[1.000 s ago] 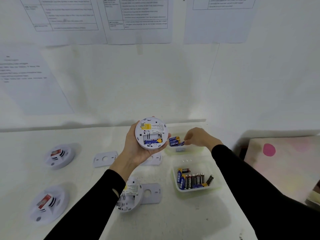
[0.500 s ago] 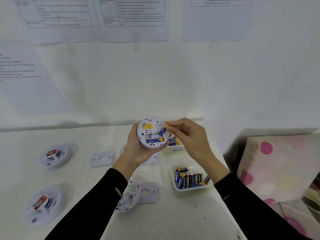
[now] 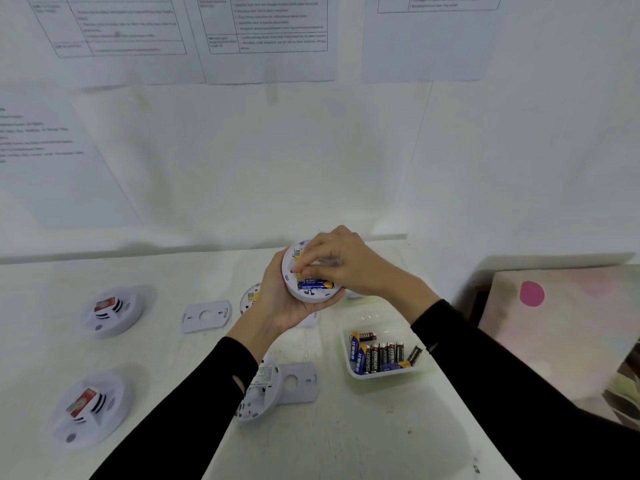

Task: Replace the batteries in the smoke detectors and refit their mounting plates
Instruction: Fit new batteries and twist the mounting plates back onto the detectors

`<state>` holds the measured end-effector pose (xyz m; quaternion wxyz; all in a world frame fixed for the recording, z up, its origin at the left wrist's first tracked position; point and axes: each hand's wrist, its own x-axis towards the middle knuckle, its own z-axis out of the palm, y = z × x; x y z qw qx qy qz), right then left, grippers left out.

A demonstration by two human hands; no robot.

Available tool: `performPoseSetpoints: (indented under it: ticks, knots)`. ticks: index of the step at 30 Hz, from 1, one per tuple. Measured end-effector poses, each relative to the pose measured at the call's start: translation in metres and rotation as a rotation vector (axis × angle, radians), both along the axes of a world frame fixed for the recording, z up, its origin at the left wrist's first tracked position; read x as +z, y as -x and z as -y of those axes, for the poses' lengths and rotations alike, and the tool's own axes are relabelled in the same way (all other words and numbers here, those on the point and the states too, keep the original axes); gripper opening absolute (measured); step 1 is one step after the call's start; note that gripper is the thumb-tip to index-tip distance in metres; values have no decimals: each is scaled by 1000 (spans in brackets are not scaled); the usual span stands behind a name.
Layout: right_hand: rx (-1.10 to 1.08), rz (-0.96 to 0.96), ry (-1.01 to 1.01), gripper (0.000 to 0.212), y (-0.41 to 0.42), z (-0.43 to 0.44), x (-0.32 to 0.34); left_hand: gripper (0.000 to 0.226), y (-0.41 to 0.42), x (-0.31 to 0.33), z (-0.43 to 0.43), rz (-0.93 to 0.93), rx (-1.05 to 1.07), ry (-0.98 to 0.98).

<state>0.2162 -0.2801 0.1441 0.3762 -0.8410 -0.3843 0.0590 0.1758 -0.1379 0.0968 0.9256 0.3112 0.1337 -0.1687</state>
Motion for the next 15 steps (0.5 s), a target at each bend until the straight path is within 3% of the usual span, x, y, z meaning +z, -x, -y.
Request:
performPoseSetpoints:
  ticks: [9, 15]
  knots:
    - [95, -139, 262, 16, -16, 4, 14, 48, 4, -1, 0, -86, -87, 63]
    - [-29, -128, 52, 18, -8, -4, -1, 41, 2, 1, 1, -81, -28, 41]
